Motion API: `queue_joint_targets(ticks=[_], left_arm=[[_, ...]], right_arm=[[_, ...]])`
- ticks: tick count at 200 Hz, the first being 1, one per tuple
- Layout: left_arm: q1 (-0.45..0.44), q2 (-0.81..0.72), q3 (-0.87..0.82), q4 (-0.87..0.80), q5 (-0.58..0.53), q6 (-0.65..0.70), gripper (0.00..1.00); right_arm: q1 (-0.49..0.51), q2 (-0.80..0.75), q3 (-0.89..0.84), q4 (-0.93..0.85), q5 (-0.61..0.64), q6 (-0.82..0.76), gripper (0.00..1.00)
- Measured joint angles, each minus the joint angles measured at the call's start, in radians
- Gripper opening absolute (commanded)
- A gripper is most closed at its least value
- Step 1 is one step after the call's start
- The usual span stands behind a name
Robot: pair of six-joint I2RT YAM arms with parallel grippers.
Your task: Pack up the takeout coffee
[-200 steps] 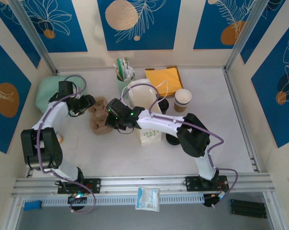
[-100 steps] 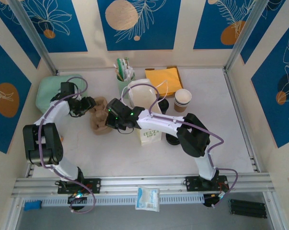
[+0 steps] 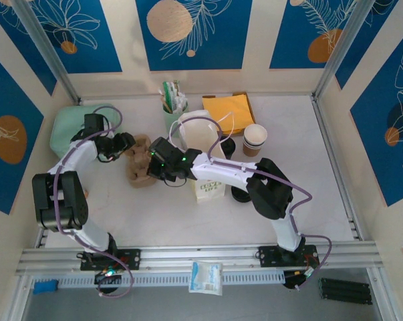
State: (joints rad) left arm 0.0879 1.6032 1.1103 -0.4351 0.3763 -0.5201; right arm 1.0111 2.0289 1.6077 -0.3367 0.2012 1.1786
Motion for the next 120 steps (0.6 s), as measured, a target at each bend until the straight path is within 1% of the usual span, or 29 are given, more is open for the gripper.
queue_joint_targets(ticks=[65, 120], left_arm=[[0.0, -0.095, 0.0, 0.034, 0.046, -0.048, 0.6], [0.0, -0.145, -0.024, 0.042, 0.054, -0.051, 0.6]], right_arm=[[-0.015, 0.0, 0.0, 0.0, -0.021, -0.008, 0.0], [-0.026, 0.0, 0.007, 0.0, -0.062, -0.032, 0.0]])
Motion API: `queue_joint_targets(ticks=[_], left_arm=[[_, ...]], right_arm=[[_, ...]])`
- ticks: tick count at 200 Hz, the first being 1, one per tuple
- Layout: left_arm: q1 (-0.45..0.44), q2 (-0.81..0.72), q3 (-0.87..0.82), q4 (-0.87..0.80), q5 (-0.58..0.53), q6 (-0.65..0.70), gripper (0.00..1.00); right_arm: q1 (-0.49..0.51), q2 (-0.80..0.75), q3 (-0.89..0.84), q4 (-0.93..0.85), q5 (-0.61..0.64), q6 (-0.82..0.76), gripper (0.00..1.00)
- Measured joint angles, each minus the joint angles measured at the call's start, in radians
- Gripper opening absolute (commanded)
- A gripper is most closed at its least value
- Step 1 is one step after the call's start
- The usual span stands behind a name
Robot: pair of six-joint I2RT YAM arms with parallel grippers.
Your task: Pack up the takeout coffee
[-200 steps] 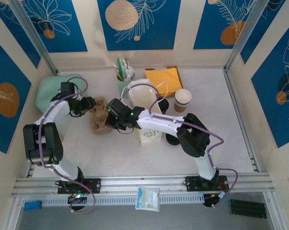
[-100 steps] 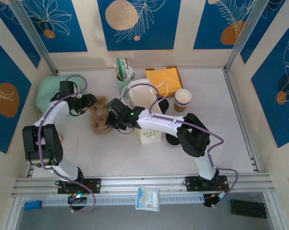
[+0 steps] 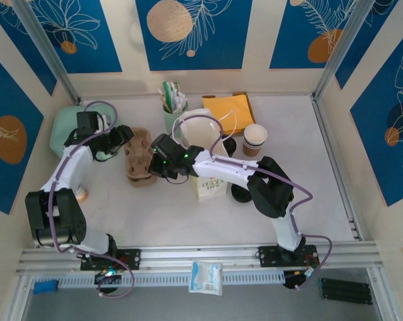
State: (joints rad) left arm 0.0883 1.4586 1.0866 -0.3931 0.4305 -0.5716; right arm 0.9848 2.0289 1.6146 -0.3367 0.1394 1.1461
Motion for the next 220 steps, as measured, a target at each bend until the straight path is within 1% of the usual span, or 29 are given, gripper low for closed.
queue_joint_targets(ticks=[35, 74, 115, 167, 220], left_arm=[[0.001, -0.007, -0.048, 0.013, 0.0, 0.0, 0.59], [0.002, -0.007, -0.098, 0.016, 0.0, 0.003, 0.51], [0.005, -0.008, -0.103, 0.019, -0.001, 0.007, 0.44], [0.016, -0.008, -0.105, 0.025, -0.005, 0.023, 0.44], [0.037, -0.004, -0.117, 0.103, -0.004, 0.019, 0.44]], right_arm=[[0.0, 0.0, 0.016, 0.005, -0.018, -0.013, 0.0], [0.0, 0.002, 0.021, 0.008, -0.034, -0.018, 0.0], [0.0, 0.003, 0.021, 0.008, -0.039, -0.02, 0.0], [0.0, 0.004, 0.021, 0.008, -0.039, -0.02, 0.0], [0.0, 0.004, 0.021, 0.008, -0.04, -0.02, 0.0]])
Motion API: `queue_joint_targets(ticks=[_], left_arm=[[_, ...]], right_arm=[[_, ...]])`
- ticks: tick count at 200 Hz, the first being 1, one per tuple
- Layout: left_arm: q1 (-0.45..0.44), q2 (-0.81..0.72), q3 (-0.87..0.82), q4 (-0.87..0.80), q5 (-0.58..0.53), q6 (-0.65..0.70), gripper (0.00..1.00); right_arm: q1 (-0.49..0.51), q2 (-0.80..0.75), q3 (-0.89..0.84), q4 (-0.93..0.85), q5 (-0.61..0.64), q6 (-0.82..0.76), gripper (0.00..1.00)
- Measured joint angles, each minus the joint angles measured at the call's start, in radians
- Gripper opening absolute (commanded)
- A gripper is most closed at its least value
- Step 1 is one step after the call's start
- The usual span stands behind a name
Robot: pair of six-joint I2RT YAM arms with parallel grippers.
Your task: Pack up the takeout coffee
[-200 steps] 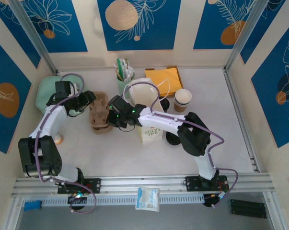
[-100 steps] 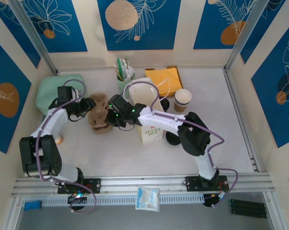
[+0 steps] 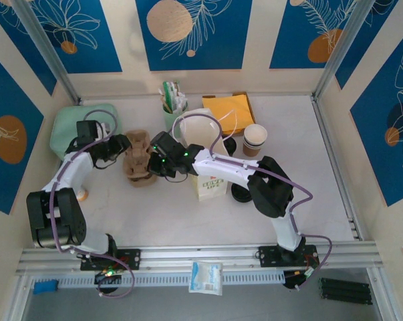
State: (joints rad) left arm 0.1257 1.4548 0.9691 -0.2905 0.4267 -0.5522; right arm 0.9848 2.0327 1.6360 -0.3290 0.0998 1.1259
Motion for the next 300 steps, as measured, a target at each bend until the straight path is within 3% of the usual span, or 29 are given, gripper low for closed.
queue_joint_targets(ticks=[139, 160, 268, 300], left_arm=[[0.016, 0.04, -0.069, 0.191, 0.053, -0.08, 0.33], [0.021, 0.04, -0.074, 0.2, 0.056, -0.087, 0.26], [0.047, 0.008, -0.092, 0.202, 0.084, -0.113, 0.09], [0.055, -0.024, -0.092, 0.201, 0.105, -0.125, 0.07]], right_arm=[[0.0, 0.0, 0.0, 0.0, -0.003, 0.0, 0.0], [-0.001, 0.0, 0.0, 0.0, -0.004, 0.0, 0.0], [-0.002, 0.0, 0.0, 0.0, -0.011, 0.0, 0.0], [-0.003, 0.0, 0.0, -0.001, -0.023, -0.012, 0.14]])
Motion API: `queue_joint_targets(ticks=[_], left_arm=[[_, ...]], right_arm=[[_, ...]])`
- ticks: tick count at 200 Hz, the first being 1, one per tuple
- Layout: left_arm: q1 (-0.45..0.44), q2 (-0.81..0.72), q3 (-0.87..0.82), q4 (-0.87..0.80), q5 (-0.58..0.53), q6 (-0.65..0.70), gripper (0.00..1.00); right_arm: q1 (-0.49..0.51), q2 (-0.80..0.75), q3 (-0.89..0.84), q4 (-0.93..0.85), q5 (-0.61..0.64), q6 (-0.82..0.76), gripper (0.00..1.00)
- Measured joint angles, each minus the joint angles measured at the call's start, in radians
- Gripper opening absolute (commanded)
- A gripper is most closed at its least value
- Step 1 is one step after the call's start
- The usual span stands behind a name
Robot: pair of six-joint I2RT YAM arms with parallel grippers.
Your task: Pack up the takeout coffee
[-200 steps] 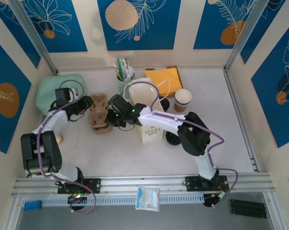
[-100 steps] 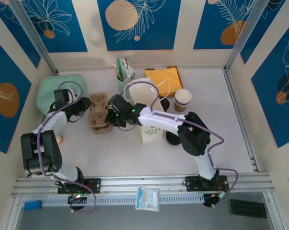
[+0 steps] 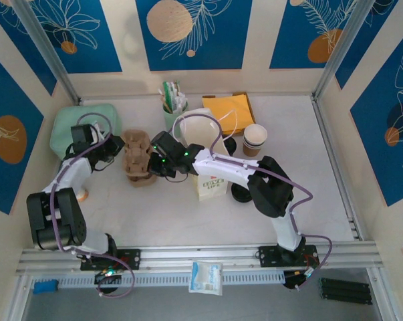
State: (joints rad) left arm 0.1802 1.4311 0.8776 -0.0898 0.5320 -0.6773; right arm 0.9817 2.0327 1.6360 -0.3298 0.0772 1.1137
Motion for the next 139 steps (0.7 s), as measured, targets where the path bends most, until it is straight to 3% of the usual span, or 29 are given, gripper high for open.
queue_joint_targets(ticks=[79, 139], left_arm=[[0.013, -0.128, 0.005, -0.05, 0.019, -0.003, 0.03], [0.017, -0.239, 0.013, -0.092, 0.018, -0.005, 0.03]], right_arm=[[0.001, -0.015, 0.034, -0.033, -0.01, -0.106, 0.47], [0.018, -0.092, 0.075, -0.046, -0.033, -0.227, 0.53]])
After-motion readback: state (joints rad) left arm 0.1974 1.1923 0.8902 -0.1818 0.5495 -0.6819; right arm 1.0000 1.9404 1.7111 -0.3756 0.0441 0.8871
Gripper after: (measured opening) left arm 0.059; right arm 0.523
